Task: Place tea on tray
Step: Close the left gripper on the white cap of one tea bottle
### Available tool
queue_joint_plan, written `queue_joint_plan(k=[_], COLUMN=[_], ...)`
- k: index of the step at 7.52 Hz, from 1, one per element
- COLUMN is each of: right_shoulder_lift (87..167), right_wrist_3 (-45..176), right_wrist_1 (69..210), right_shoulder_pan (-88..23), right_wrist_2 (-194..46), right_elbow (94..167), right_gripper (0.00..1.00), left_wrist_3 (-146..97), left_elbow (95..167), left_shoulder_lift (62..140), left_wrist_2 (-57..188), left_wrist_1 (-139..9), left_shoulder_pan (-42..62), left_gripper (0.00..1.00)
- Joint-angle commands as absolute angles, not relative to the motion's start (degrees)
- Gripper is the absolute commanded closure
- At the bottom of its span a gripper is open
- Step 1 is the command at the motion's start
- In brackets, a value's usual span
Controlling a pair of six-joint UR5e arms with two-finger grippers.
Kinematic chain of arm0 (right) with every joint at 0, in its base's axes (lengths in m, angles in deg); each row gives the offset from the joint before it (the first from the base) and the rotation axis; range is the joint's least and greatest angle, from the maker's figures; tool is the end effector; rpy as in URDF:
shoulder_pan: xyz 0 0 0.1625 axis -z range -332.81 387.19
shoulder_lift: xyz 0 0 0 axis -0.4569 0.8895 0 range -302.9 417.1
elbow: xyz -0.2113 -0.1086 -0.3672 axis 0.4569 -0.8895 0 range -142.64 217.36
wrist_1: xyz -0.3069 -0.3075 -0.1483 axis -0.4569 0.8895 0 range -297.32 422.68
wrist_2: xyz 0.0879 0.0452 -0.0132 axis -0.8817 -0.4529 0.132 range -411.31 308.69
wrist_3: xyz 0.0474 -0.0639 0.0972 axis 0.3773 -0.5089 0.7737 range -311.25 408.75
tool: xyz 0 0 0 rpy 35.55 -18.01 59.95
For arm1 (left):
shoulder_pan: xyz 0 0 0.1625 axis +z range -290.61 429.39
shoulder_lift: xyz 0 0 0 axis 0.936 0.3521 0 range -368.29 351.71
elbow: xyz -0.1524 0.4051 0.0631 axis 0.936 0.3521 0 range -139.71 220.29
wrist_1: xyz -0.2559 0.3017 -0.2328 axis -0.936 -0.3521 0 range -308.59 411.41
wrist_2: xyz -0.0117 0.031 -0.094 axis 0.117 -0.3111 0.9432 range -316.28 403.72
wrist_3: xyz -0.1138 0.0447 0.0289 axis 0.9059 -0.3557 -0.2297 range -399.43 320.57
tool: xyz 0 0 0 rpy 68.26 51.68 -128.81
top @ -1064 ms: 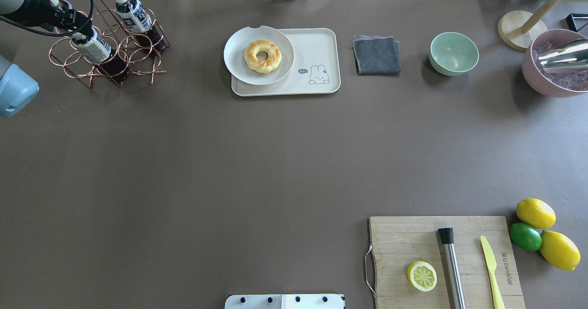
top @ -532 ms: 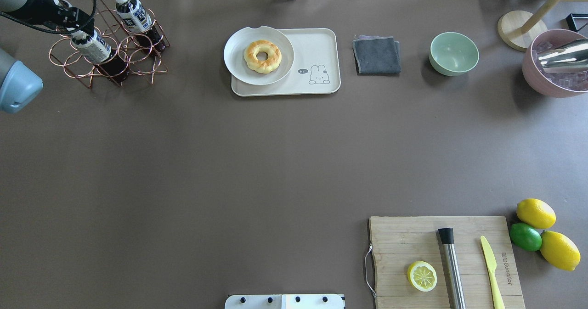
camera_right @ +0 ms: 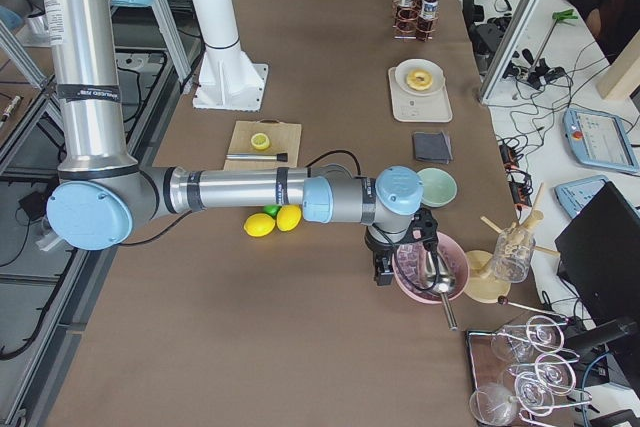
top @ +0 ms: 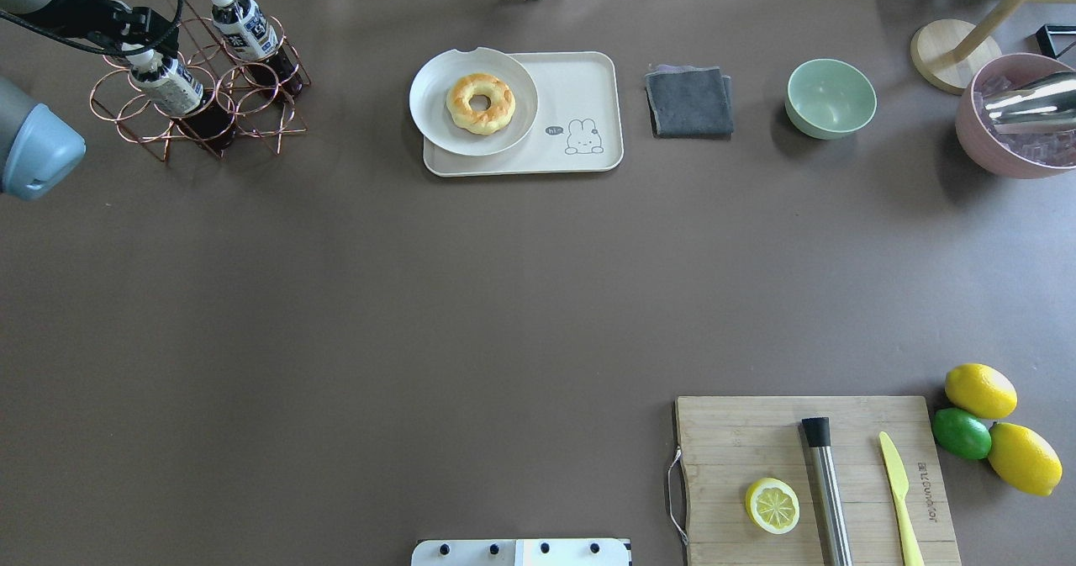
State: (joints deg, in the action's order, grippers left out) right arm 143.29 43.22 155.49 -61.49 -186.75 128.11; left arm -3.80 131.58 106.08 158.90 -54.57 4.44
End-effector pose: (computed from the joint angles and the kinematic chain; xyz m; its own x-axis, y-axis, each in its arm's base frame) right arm 0.0307 -0.5702 0.6492 0.6955 -0.1341 0.7059 0.0906 0.9910 0.0990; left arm 0.2353 -0.6919 0.3895 0.7534 0.1253 -0.6455 0.1506 0.9227 0.3549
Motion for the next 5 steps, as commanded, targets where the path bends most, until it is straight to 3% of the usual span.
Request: queue_joint_plan(k=[1, 2, 3, 5], right_shoulder_lift=[143.4, 143.4, 143.4, 143.6], right_wrist_3=[43.2, 43.2, 43.2, 43.2], right_wrist_1=[155.5, 155.5, 155.5, 155.5], right_shoulder_pan=[-61.5, -61.5, -61.5, -61.5], right_wrist_2=[-186.7, -186.7, -186.7, -186.8], right_elbow=[128.0, 128.1, 128.0, 128.1], right_gripper=[0.00, 0.00, 0.00, 0.00], left_wrist_3=[-4.0, -4.1, -3.8, -4.0], left_elbow=[131.4, 131.3, 131.3, 130.9], left_shoulder_lift=[105.9, 105.7, 105.6, 105.6], left_wrist_2=[158.9, 158.9, 158.9, 158.9], left_wrist_1=[-54.7, -54.7, -54.7, -54.7], left_shoulder_pan=[4.4, 4.4, 4.5, 4.6], left_gripper=[0.19, 0.31, 0.37, 0.62])
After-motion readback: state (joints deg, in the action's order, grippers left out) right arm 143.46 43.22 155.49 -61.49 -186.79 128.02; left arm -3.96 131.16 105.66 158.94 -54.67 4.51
